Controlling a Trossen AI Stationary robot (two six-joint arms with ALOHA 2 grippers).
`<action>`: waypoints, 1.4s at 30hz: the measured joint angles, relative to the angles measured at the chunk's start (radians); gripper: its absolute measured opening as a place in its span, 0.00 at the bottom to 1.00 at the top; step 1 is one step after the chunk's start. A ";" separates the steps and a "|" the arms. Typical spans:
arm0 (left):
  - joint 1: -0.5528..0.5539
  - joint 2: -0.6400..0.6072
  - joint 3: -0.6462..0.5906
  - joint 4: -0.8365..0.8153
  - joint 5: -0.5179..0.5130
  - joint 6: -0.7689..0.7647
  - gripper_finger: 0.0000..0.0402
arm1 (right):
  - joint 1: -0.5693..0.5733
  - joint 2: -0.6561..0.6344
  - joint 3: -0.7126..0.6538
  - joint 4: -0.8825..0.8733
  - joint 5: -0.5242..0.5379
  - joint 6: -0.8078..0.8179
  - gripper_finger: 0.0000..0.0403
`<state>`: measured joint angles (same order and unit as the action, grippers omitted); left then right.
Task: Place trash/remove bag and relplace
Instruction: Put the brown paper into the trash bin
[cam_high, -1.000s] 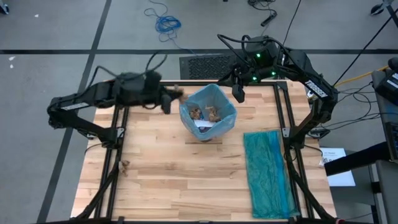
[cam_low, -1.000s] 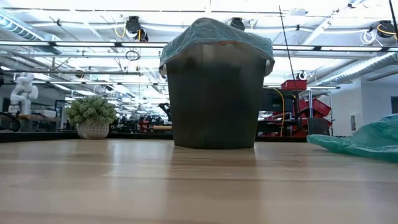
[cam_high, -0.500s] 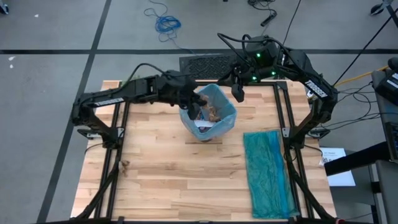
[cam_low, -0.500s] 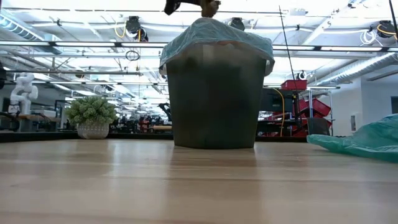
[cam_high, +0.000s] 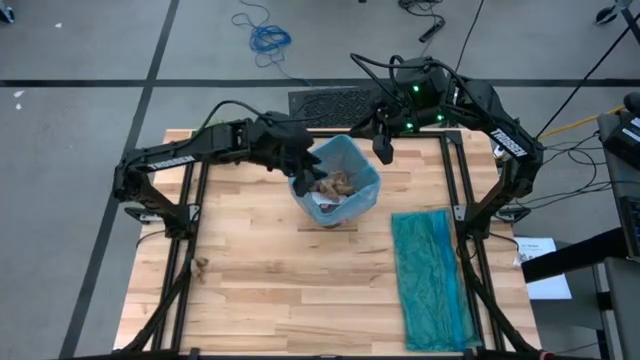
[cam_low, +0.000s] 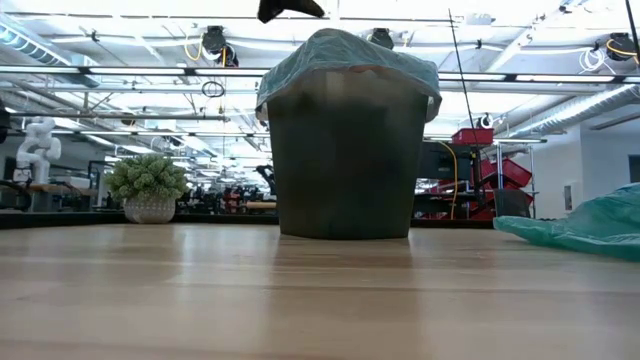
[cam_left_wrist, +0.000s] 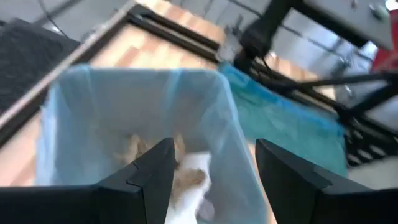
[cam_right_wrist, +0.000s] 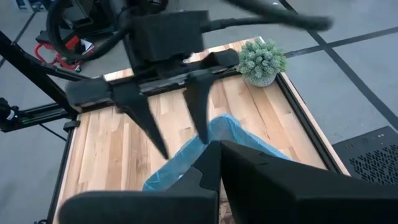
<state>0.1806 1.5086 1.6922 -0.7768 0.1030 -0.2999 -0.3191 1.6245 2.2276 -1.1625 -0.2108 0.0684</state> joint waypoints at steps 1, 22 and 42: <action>-0.008 -0.003 0.016 -0.048 0.017 0.001 0.53 | 0.000 0.000 0.000 0.000 0.000 -0.001 0.00; -0.512 -0.001 -0.063 -0.796 0.161 -0.275 0.18 | 0.000 0.000 0.000 0.002 -0.001 -0.029 0.00; -0.666 -0.002 -0.686 -0.618 0.429 -1.085 0.17 | 0.000 0.000 0.000 0.008 -0.005 -0.010 0.00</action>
<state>-0.4850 1.5063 1.0063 -1.3945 0.5316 -1.3846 -0.3187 1.6245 2.2276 -1.1549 -0.2161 0.0586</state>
